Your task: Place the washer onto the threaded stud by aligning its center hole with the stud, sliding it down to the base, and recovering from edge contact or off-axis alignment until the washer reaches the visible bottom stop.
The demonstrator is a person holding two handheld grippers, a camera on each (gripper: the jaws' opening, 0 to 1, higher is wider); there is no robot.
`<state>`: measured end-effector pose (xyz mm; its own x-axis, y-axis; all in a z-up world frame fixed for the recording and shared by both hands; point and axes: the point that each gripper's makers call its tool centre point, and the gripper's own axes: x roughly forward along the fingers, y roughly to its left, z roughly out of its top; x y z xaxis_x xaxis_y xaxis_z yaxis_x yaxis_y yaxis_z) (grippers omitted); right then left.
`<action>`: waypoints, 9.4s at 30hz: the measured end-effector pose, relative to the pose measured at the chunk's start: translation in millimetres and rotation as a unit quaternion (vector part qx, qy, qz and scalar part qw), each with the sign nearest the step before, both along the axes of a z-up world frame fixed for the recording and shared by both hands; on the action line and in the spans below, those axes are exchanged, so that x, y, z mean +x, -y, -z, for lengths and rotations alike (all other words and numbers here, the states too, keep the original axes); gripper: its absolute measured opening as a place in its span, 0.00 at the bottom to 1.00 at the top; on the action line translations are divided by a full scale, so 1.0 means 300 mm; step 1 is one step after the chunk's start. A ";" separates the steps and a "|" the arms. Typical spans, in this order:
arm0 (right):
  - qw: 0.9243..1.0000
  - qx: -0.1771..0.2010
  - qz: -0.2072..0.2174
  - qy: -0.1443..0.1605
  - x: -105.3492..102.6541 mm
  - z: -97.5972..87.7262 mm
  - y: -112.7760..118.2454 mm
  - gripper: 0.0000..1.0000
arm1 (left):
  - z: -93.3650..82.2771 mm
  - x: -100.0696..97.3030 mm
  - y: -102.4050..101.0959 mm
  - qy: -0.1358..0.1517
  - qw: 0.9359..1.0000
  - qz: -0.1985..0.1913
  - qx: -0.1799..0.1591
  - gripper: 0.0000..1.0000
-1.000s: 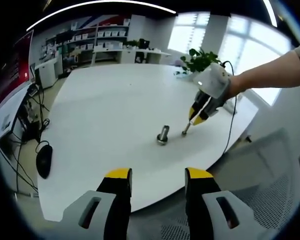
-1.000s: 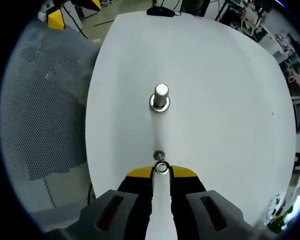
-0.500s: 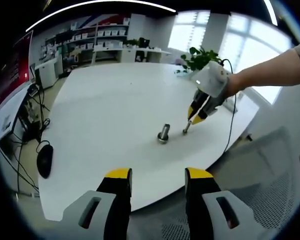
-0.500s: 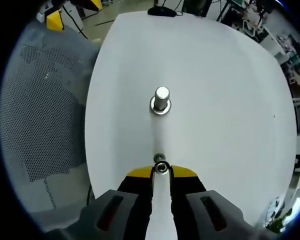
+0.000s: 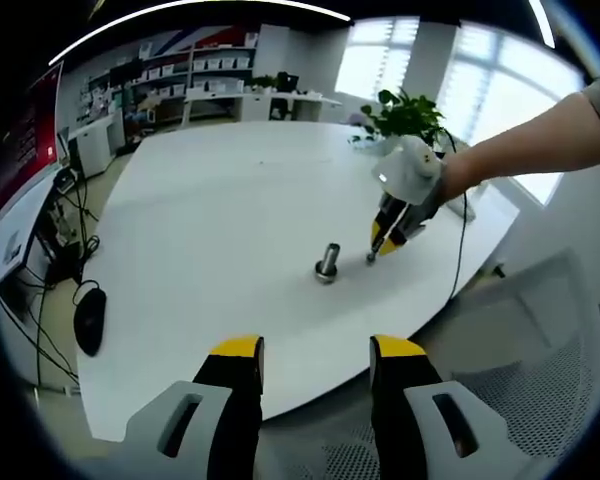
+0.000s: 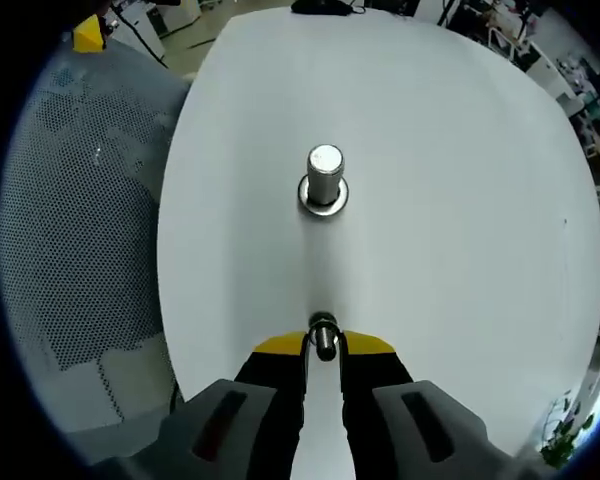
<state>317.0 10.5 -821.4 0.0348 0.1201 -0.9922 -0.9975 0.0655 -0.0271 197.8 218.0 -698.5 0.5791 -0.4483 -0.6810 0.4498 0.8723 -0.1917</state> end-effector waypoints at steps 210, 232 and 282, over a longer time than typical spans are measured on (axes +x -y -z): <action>0.788 0.359 0.457 0.204 -0.250 -0.550 0.295 0.24 | -0.028 0.002 0.028 0.012 0.999 0.006 -0.037 0.41; 0.794 0.351 0.457 0.191 -0.258 -0.532 0.289 0.24 | -0.037 0.010 0.018 0.017 0.999 -0.005 -0.044 0.41; 0.837 0.320 0.415 0.158 -0.292 -0.474 0.233 0.24 | -0.029 0.022 -0.017 0.029 0.999 -0.012 0.006 0.40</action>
<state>229.5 -59.5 -679.2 0.6186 0.4278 -0.6590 -0.5512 0.8340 0.0240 204.5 223.3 -689.9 0.6278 -0.4254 -0.6518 0.4389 0.8851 -0.1548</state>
